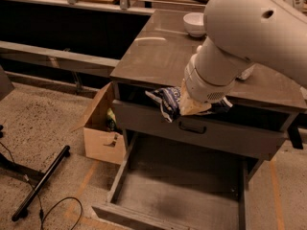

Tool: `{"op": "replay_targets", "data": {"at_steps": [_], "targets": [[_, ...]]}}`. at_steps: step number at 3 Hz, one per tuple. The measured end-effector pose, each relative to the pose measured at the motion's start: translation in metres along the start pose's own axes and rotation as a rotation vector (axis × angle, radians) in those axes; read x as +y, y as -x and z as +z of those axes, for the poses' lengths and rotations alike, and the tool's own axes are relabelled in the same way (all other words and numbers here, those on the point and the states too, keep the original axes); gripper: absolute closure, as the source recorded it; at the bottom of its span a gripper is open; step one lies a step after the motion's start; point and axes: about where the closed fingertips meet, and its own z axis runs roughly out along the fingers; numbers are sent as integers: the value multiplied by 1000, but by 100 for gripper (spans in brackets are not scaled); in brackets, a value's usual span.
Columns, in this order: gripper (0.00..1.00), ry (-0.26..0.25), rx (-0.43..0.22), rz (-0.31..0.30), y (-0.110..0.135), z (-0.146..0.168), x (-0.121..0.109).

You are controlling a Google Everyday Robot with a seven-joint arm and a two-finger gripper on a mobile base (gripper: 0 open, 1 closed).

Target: Place blue chip bag into middle drawer

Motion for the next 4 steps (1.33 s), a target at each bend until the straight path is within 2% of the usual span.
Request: {"op": "replay_targets", "data": {"at_steps": [1,2,3,4], "targets": [[82,20,2,-5,-1,8,8],[100,30,-8,-25,-2,16,10],[85,28,-13,-33,-3,23,8],[61,26,-12,-35,-3,22,9]]}}
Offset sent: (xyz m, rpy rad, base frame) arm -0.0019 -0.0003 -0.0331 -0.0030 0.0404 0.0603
